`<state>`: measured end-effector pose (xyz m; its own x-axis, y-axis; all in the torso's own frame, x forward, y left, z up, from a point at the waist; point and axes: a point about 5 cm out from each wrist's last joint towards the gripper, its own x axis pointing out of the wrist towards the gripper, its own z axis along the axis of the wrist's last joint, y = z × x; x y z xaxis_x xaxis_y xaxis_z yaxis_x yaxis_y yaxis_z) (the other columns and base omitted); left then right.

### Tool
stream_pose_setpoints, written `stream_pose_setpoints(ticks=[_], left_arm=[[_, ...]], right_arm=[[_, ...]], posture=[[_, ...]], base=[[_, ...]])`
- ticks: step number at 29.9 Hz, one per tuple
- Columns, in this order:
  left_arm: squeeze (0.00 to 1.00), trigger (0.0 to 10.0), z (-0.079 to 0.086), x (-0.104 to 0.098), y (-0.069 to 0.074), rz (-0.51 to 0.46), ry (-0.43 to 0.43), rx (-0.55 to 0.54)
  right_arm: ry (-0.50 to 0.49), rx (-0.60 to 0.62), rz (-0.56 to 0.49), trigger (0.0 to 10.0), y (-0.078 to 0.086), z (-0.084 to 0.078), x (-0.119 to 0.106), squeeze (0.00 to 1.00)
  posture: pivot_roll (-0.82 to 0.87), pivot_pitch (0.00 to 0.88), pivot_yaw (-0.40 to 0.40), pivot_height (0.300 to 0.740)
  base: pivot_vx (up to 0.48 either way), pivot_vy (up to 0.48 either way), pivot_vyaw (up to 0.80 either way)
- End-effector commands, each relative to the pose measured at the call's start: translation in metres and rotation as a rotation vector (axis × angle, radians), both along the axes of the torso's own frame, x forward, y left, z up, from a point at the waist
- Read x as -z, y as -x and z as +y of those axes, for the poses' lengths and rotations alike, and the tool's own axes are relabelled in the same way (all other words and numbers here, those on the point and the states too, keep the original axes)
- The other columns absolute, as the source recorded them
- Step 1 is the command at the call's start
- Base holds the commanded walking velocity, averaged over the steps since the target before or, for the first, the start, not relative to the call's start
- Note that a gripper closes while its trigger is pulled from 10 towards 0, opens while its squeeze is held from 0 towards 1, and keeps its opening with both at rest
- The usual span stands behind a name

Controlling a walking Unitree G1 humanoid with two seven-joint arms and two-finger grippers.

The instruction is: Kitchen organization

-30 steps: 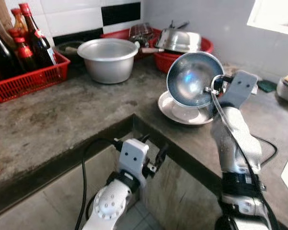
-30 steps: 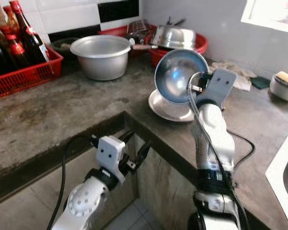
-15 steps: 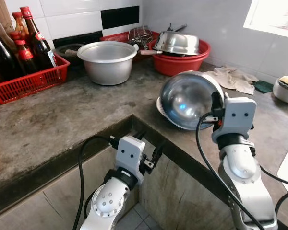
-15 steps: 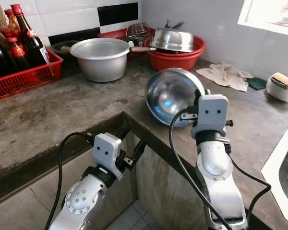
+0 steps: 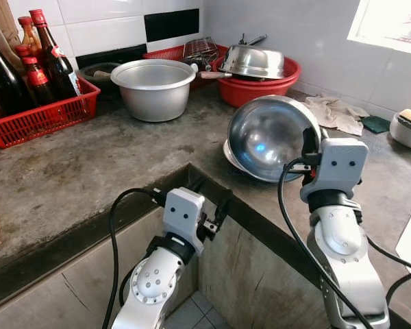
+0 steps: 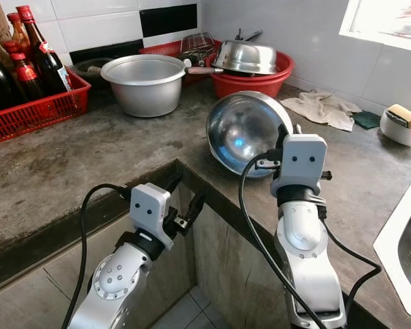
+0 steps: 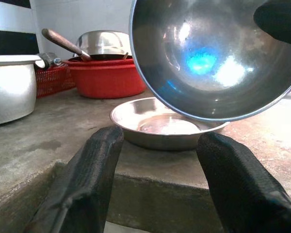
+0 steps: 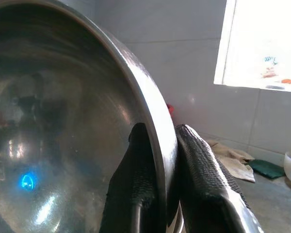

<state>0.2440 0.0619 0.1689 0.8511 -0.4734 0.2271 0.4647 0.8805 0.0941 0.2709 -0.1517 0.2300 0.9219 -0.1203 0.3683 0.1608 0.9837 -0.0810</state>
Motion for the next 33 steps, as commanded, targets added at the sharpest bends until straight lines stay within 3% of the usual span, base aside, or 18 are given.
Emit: stream_pose_setpoints(ticks=[1,6,10,18,33], left_arm=[[0.00,10.0,-0.0015,0.0002,-0.0009,-0.007,-0.006,0.001],[0.00,10.0,-0.0016,0.0000,-0.0012,-0.004,0.003,-0.003],[0.00,10.0,-0.0019,-0.0008,-0.0019,-0.004,0.007,0.002],[0.00,10.0,-0.0020,-0.0003,-0.0020,-0.001,0.003,0.008],[0.00,10.0,-0.0028,0.0001,-0.0049,-0.008,-0.017,0.012]], right_arm=[[-0.004,-0.014,-0.029,10.0,-0.0009,0.0019,-0.0051,0.00],[-0.020,-0.014,-0.013,10.0,-0.0018,0.0003,-0.0026,0.00],[-0.017,-0.008,-0.010,10.0,-0.0023,-0.0008,-0.0025,0.00],[-0.031,-0.009,-0.007,10.0,-0.0030,0.0001,-0.0024,0.00],[-0.037,0.006,-0.007,10.0,-0.0031,-0.0001,-0.0033,0.00]], posture=[[0.08,0.000,-0.055,0.740],[0.07,0.000,-0.054,0.740],[0.06,0.000,-0.051,0.740],[0.06,0.000,-0.047,0.740],[0.06,0.000,-0.035,0.740]], base=[[0.000,0.000,0.00],[0.000,0.000,0.00],[0.000,0.076,-0.79],[-0.032,0.435,-0.80],[0.000,0.147,-0.78]])
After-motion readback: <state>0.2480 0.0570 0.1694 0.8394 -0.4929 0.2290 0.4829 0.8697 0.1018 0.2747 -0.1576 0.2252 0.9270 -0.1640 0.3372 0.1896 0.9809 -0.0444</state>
